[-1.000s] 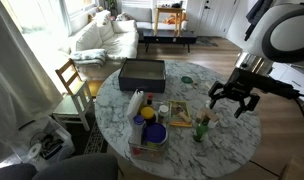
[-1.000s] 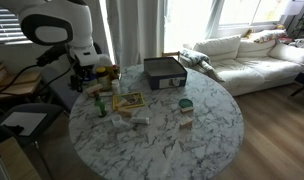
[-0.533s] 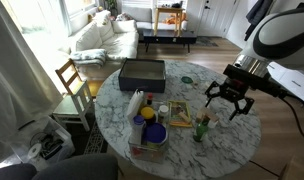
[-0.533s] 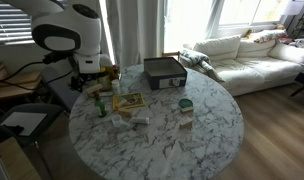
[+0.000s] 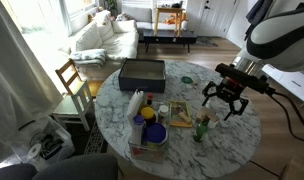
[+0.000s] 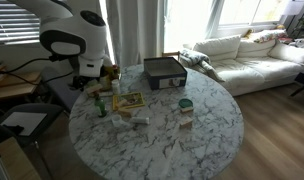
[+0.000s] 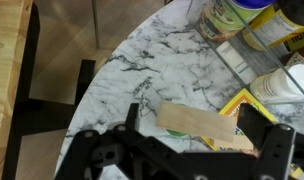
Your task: Take the block off the green bottle then put the green bottle in the clear box
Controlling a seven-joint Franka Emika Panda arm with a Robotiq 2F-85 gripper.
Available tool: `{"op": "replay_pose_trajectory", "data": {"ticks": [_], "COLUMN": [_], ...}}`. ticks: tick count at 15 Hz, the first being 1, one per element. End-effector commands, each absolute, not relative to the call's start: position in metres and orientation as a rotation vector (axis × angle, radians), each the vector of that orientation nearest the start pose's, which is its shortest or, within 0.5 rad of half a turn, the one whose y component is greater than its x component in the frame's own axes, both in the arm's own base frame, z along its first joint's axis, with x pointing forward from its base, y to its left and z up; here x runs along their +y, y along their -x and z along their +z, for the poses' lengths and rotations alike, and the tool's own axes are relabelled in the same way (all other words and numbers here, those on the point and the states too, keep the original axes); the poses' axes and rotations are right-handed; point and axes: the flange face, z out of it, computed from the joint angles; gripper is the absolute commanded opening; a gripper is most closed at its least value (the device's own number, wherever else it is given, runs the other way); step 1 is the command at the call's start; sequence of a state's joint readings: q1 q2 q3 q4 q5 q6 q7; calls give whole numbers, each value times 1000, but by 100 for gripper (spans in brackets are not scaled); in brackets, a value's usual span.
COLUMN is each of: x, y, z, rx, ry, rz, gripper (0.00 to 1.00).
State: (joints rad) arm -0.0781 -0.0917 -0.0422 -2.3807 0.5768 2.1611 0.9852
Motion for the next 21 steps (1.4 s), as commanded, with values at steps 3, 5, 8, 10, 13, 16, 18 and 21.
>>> {"op": "replay_pose_trajectory", "data": {"ticks": [3,5,8,10,13,16,18,21], "x": [-42,-43,-44,-45,-46,-46,-45,-45], "y": [-480,-480,-481,-481,-482,-482,-483,-483], "z": [342,341,339,339,337,335,335,334], "rx": [1915,1930,1950,1959,1968,1977,1979,1982], "ry": [1949,1930,1904,1895,1889,1884,1884,1884], "rz": [435,442,446,446,440,438,439,440], "gripper": [100,100,100,100,100,100,100,100]}}
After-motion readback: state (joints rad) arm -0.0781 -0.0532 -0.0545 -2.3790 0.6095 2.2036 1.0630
